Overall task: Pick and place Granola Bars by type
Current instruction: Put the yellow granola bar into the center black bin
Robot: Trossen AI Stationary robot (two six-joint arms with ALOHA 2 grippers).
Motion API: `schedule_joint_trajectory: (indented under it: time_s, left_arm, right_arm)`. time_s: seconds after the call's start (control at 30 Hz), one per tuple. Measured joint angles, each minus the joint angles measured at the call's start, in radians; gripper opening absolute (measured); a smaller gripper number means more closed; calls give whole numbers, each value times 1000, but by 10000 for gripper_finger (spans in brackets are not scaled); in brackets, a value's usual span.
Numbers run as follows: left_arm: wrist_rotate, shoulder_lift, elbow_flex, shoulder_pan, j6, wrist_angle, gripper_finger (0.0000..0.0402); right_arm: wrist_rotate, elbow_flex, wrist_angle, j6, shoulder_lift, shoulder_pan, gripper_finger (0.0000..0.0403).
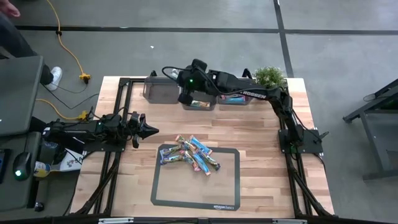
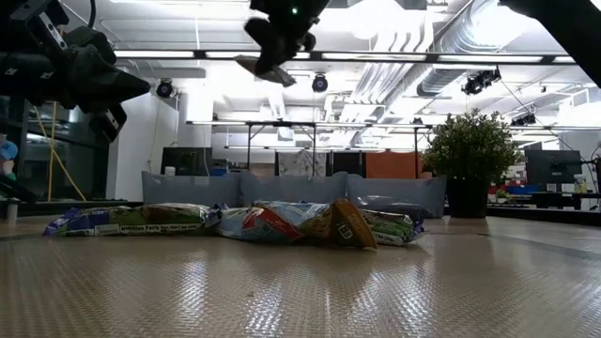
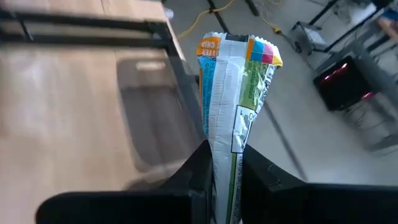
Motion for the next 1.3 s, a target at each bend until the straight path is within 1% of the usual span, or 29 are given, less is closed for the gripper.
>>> schedule_joint_trajectory:
  time_s: [0.1,0.2,0.3,0.5,0.6,0.73,0.87,1.0,1.1,1.2,1.3]
  left_arm:
    - [0,0,0,0,0,0,1]
    - [0,0,0,0,0,0,1]
    - [0,0,0,0,0,0,1]
    - [0,0,0,0,0,0,1]
    - [-9,0,0,0,0,-1,1]
    - [-26,0,0,0,0,-2,1]
    - [-37,0,0,0,0,-2,1]
    - [-37,1,0,0,0,-2,1]
    - [-37,1,0,0,0,-2,1]
    - [-37,1,0,0,0,-2,1]
    - [-37,1,0,0,0,-2,1]
  right_arm:
    - [-13,0,-40,-110,7,-16,35]
    - [-28,0,-60,-168,11,-41,32]
    - [-54,0,-98,-175,14,-85,31]
    - [-147,0,-100,-163,15,-184,36]
    - [-211,1,-106,-179,24,-211,35]
    - [-242,2,-106,-196,58,-225,37]
    - [-288,2,-131,-196,127,-234,39]
    - [-329,1,-185,-192,193,-236,39]
    - [-357,1,-258,-193,229,-236,39]
    - [-396,1,-337,-197,251,-236,39]
    - [-440,1,-374,-197,254,-236,39]
